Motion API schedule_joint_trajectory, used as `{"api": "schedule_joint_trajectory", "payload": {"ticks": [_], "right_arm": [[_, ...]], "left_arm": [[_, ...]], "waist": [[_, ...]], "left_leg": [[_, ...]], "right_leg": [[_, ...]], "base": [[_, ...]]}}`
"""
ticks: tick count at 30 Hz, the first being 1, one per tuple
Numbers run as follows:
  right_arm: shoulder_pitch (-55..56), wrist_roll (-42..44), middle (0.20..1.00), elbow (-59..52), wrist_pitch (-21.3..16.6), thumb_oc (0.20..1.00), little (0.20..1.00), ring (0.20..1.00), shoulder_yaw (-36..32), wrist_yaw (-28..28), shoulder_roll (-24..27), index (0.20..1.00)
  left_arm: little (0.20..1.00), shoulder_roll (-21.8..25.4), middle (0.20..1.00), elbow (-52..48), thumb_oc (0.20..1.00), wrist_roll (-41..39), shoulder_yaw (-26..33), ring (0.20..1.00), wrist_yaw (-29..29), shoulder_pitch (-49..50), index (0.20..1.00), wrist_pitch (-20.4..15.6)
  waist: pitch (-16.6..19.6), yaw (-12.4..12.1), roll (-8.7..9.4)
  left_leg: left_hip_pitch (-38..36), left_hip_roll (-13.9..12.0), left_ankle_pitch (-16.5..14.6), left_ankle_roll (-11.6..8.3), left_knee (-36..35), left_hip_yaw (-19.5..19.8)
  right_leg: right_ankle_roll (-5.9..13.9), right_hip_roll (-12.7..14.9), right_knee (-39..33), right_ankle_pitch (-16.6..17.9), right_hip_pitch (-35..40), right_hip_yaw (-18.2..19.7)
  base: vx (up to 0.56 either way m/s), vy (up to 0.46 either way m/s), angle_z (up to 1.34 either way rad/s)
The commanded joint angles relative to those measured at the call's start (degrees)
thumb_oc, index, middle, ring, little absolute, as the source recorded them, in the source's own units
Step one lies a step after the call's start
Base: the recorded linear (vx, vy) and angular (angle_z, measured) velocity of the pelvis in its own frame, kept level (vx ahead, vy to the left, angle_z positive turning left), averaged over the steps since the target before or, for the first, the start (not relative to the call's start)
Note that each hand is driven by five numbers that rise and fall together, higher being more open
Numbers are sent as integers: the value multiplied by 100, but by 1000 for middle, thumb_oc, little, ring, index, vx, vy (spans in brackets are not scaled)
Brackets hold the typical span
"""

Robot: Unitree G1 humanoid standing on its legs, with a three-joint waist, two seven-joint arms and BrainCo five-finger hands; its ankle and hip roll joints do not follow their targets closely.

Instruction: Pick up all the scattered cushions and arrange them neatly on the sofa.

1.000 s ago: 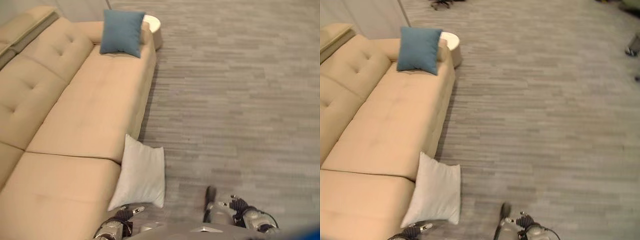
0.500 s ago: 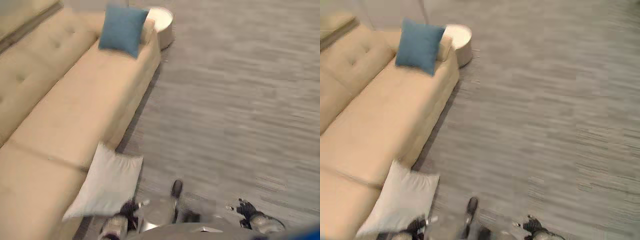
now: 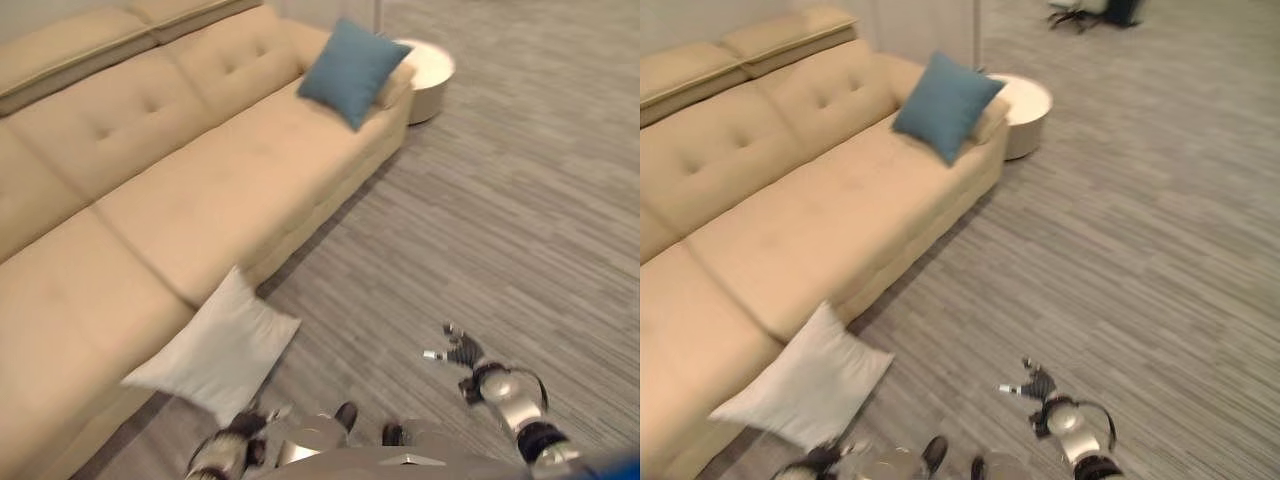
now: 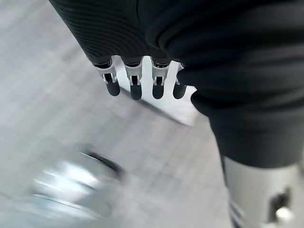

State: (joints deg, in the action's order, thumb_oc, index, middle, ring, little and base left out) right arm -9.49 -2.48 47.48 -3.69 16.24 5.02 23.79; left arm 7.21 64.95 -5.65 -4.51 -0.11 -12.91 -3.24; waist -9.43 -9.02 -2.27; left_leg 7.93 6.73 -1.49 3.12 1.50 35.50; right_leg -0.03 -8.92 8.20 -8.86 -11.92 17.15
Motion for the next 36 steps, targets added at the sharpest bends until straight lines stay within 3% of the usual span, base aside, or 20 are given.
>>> {"api": "schedule_joint_trajectory", "payload": {"ticks": [1,5,6,7,9,10,11,15,16,19,20,21,22,23,26,28,31,32,33,36], "right_arm": [[-72,-244,1000,882,-53,1000,1000,1000,-136,167,-149,1000],[344,-624,1000,719,-42,1000,1000,1000,12,218,-571,1000],[273,-706,1000,841,-17,1000,1000,1000,-14,345,-610,1000],[268,-706,1000,843,-18,1000,1000,1000,-14,345,-611,1000],[216,-720,1000,1060,-15,1000,1000,1000,-75,421,-568,1000],[181,-701,1000,1438,-4,1000,1000,1000,-203,491,-538,1000],[154,-694,1000,1644,17,1000,1000,1000,-230,538,-528,1000],[40,-704,1000,2130,109,1000,1000,1000,-191,622,-638,1000],[690,-59,1000,1974,135,1000,1000,1000,-988,-173,1560,1000],[494,689,1000,1081,-179,1000,1000,1000,-883,-658,1006,1000],[567,565,1000,2328,-15,1000,1000,1000,-1100,-347,-34,1000],[636,507,1000,2314,-160,1000,1000,1000,-1108,-304,-205,1000],[694,720,1000,698,-173,1000,1000,1000,-1181,-927,-188,1000],[521,467,1000,2201,-122,1000,1000,1000,-1199,-415,-537,1000],[446,280,1000,2322,132,1000,1000,1000,-1057,-323,-570,1000],[-43,45,1000,725,-427,1000,1000,1000,-583,-27,-60,1000],[50,-31,1000,-179,-357,1000,1000,1000,-648,39,-51,1000],[234,-214,1000,-616,-440,1000,1000,1000,-640,34,-59,1000],[864,-210,1000,561,-129,1000,1000,1000,-455,-544,-652,1000],[863,-216,1000,564,-27,1000,1000,1000,-418,-662,-506,1000]], "left_arm": [[1000,121,1000,159,1000,-193,48,1000,112,556,1000,-78],[1000,-78,1000,205,1000,-402,173,1000,209,477,1000,-133],[1000,-174,1000,388,1000,-374,127,1000,250,373,1000,-119],[1000,-173,1000,389,1000,-374,128,1000,250,369,1000,-119],[1000,-165,1000,519,1000,-256,87,1000,260,405,1000,-86],[1000,-130,1000,624,1000,-133,35,1000,255,477,1000,-83],[1000,-110,1000,648,1000,-75,34,1000,258,520,1000,-84],[1000,-66,1000,802,1000,158,34,1000,299,724,1000,-52],[1000,291,1000,649,1000,29,138,1000,175,1127,1000,-134],[1000,386,1000,494,1000,63,109,1000,106,1229,1000,-49],[1000,317,1000,689,1000,136,124,1000,-2,1036,1000,-8],[1000,286,1000,773,1000,143,206,1000,-12,1005,1000,-18],[1000,331,1000,782,1000,91,253,1000,-18,1102,1000,-60],[1000,347,1000,834,1000,173,230,1000,-42,983,1000,-2],[1000,296,1000,843,1000,125,236,1000,-25,920,1000,-22],[1000,355,1000,765,1000,176,234,1000,-35,1060,1000,-43],[1000,304,1000,669,1000,147,285,1000,13,1126,1000,-55],[1000,235,1000,612,1000,57,363,1000,59,1021,1000,-47],[1000,252,1000,555,1000,-2,254,1000,64,811,1000,-68],[1000,298,1000,541,1000,-23,302,1000,57,873,1000,-114]], "waist": [[157,-29,113],[51,67,127],[-64,236,127],[-50,245,130],[-13,366,160],[66,444,189],[117,450,191],[253,353,203],[397,346,368],[374,269,366],[366,224,340],[366,219,306],[323,255,255],[343,221,218],[392,314,244],[374,278,202],[281,350,182],[194,536,182],[124,599,325],[147,608,384]], "left_leg": [[-652,415,512,-272,-428,-473],[-114,562,463,-450,-44,-381],[321,420,185,-405,284,-1369],[345,426,198,-406,285,-1362],[424,137,59,-336,376,-2332],[354,-104,-30,-323,418,-3058],[254,-170,-69,-324,326,-3157],[-45,-123,21,-264,-38,-2789],[-216,-146,41,-259,-141,-2680],[-285,-130,94,-204,-167,-2704],[-383,-129,35,-144,-212,-2655],[-391,-152,37,-144,-195,-2679],[-432,-182,57,-110,-178,-2701],[-480,-178,139,-110,-142,-2526],[-592,-179,178,-129,-190,-2386],[-744,-192,191,-105,-275,-2277],[-858,-187,142,-82,-334,-2195],[-989,-162,84,-69,-342,-2029],[-1122,-142,19,-117,-405,-1847],[-1109,-149,22,-136,-389,-1830]], "right_leg": [[318,722,-547,1819,233,-903],[130,775,-788,1679,422,-1077],[125,1029,-838,1635,462,-1470],[129,1034,-841,1643,443,-1477],[196,1240,-982,1652,531,-1918],[249,1379,-1099,1641,659,-2292],[258,1398,-1168,1614,757,-2420],[205,1345,-1044,1456,971,-2513],[174,1314,-969,1333,1091,-2583],[164,1332,-768,1277,1064,-2533],[149,1383,-376,1199,988,-2565],[184,1434,-142,1212,899,-2597],[194,1436,215,1245,741,-2508],[244,1361,521,1354,591,-2397],[252,1222,450,1399,461,-2108],[241,1103,191,1389,357,-1899],[316,1074,-135,1627,18,-1756],[374,992,-317,1810,-328,-1475],[382,951,-473,1880,-259,-1273],[350,1000,-597,1914,-133,-1301]], "base": [[-58,-153,311],[-96,-69,144],[-113,19,149],[-135,18,166],[-15,-1,150],[69,3,126],[145,16,181],[192,43,127],[181,9,-13],[89,106,-7],[48,135,-34],[68,198,-21],[103,142,9],[101,91,12],[134,3,7],[166,-21,23],[133,-32,-9],[194,-152,25],[189,-150,61],[50,-116,98]]}}
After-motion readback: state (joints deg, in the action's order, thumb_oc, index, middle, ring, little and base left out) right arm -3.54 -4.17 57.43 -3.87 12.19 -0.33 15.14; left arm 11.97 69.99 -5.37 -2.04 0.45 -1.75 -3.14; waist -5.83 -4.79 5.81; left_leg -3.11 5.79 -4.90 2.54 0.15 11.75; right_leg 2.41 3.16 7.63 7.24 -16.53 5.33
